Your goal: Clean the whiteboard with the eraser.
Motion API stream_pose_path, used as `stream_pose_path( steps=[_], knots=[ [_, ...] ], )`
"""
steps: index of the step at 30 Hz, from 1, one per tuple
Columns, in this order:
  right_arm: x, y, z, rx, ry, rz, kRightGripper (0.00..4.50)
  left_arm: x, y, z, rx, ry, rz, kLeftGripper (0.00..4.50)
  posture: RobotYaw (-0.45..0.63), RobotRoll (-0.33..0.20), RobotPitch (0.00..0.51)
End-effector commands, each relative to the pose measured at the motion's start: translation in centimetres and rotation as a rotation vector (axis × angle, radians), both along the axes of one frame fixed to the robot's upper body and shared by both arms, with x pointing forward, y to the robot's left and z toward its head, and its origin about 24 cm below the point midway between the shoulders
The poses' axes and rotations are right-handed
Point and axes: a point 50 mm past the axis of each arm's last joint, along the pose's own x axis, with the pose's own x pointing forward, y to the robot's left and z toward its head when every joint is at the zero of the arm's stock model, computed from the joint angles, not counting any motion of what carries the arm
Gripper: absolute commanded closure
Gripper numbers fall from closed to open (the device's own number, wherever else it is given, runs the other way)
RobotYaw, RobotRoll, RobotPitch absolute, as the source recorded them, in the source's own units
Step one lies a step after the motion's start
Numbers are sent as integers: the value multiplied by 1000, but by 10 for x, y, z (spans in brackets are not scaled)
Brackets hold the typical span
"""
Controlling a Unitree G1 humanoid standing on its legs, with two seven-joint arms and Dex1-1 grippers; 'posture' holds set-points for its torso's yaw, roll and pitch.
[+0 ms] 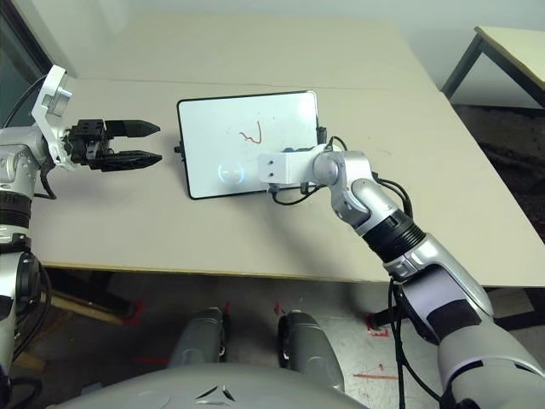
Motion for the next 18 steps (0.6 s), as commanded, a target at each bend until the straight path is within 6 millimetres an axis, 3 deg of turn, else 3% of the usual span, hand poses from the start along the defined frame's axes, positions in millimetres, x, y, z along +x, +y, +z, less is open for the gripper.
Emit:
stream_pose_path(
  steps=[1, 12, 18],
  knots=[
    [0, 3, 15, 44, -12, 6, 4323, 1, -1, 5, 18, -15, -10, 0, 267, 0, 47],
    [-8, 16, 47, 137, -12, 51, 4324, 1, -2, 6, 16, -16, -7, 0, 264, 0, 49],
    [-3, 16, 52, 132, -30, 47, 4324, 2, -1, 8, 18, -23, -4, 0, 263, 0, 48]
  ],
)
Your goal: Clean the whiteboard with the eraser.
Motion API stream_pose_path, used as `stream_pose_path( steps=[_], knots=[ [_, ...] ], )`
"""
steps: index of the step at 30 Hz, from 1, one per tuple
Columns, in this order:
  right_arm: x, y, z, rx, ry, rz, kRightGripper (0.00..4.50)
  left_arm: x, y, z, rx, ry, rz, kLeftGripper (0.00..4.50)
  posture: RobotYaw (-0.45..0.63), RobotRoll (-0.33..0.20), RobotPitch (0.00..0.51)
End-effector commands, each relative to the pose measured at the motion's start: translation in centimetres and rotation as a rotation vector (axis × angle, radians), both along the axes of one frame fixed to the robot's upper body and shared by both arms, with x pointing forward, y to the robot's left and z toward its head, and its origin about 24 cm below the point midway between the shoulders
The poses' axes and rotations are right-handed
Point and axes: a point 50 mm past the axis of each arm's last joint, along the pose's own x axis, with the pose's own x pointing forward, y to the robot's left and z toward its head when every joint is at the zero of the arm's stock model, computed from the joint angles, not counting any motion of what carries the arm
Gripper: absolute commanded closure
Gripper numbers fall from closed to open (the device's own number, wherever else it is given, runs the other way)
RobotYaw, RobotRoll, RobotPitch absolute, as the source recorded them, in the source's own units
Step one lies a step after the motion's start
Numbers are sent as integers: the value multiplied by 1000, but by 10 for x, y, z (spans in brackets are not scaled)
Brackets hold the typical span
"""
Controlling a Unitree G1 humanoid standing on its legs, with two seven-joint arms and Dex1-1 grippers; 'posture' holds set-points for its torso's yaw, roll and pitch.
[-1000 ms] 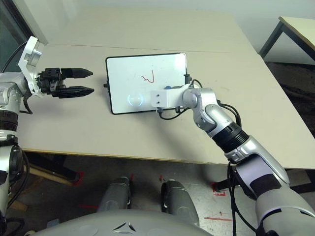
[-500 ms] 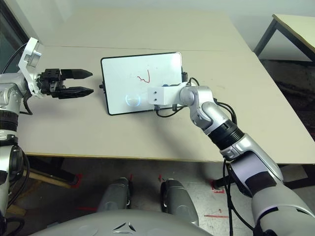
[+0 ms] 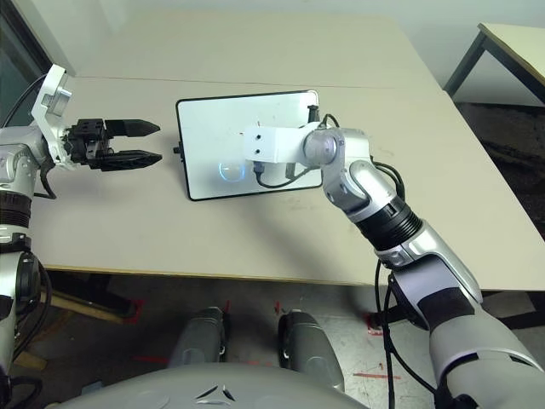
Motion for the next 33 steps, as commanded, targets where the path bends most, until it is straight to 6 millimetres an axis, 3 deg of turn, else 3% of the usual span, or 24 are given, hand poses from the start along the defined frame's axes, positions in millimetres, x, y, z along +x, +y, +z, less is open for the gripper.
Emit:
stream_pose_path(
  steps=[1, 19, 33],
  knots=[
    [6, -1, 8, 1, -22, -12, 4324, 2, -1, 6, 18, -20, -5, 0, 263, 0, 48],
    [27, 22, -15, -43, -2, -1, 4333, 1, -1, 6, 16, -24, 5, 0, 278, 0, 46],
    [37, 25, -21, -53, -7, -26, 4337, 0, 0, 6, 16, -25, 6, 0, 287, 0, 46]
  ],
)
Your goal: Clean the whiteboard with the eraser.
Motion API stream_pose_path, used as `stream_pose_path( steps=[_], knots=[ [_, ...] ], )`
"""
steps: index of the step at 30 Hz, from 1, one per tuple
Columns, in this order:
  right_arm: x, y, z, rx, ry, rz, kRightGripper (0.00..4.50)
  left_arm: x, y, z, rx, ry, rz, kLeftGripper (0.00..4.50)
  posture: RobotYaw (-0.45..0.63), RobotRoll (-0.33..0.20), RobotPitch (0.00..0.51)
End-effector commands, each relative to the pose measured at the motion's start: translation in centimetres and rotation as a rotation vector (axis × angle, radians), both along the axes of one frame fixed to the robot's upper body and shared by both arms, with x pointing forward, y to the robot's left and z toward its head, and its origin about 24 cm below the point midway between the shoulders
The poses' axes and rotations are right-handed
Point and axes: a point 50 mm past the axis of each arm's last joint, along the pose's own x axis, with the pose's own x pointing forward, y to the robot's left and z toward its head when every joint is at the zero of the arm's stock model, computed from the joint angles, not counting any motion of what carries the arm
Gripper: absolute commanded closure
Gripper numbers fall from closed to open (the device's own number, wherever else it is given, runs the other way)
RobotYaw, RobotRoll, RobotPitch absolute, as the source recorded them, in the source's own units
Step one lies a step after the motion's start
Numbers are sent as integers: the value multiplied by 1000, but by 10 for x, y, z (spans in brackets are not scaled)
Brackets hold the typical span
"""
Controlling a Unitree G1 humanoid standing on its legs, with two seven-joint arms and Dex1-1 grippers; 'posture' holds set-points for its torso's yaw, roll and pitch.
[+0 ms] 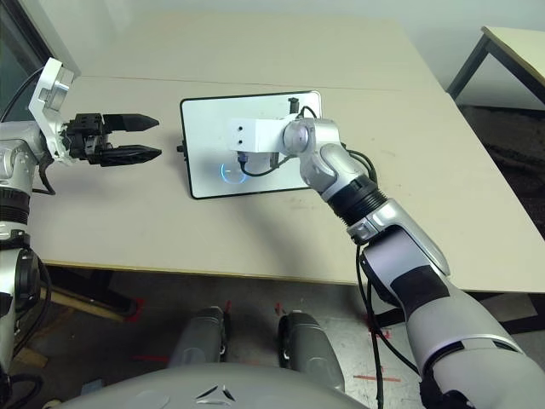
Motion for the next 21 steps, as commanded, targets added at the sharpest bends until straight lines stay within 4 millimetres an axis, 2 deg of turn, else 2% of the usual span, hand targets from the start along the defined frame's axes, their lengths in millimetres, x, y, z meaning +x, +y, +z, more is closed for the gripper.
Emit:
stream_pose_path(
  steps=[1, 10, 21],
  knots=[
    [5, -4, -5, -24, 9, -26, 4337, -2, 1, 1, 13, -3, -1, 0, 287, 0, 46],
    [11, -27, -3, -46, -5, -84, 4339, -1, 0, 1, 13, -4, -2, 0, 280, 0, 46],
    [14, -25, 4, -35, -23, -85, 4340, -1, 0, 1, 12, -7, -4, 0, 281, 0, 44]
  ],
)
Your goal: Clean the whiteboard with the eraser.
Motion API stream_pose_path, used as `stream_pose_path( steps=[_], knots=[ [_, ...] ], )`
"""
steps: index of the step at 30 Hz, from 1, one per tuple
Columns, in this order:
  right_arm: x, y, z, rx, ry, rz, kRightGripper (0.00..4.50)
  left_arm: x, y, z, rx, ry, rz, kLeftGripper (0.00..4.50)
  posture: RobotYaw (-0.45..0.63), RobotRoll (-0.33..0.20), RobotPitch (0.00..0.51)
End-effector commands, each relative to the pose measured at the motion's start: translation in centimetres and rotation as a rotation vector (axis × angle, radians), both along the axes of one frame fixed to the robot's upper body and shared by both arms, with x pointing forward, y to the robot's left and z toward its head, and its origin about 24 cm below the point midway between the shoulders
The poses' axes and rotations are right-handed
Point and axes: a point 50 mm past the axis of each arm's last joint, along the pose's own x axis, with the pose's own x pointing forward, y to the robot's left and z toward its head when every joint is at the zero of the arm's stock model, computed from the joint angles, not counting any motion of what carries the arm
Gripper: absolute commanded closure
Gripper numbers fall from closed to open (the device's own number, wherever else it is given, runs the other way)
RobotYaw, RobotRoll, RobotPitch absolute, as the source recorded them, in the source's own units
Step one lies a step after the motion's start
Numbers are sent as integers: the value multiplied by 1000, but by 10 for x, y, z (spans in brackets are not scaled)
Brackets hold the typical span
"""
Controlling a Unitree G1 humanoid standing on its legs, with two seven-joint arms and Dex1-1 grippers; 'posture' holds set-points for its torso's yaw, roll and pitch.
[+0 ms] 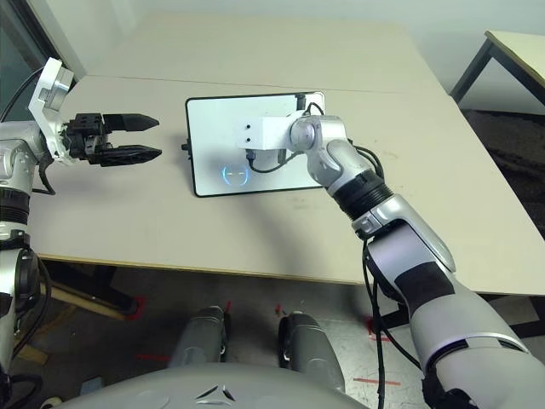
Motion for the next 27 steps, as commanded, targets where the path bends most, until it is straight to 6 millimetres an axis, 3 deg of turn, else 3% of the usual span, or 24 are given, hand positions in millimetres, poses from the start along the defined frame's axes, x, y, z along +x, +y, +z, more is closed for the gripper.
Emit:
stream_pose_path(
  steps=[1, 11, 22, 27],
  knots=[
    [5, -9, 0, 4, 5, -50, 4340, -1, 0, 1, 12, -7, -3, 0, 281, 0, 44],
    [3, -2, -2, 10, 10, -30, 4341, -1, 1, 2, 12, -8, 2, 0, 289, 0, 44],
    [-3, -35, -14, -35, 48, -89, 4341, 1, 0, 2, 11, -10, -3, 0, 275, 0, 46],
    [-4, -37, -13, -34, 48, -89, 4341, 1, -1, 3, 11, -11, -5, 0, 275, 0, 46]
  ],
)
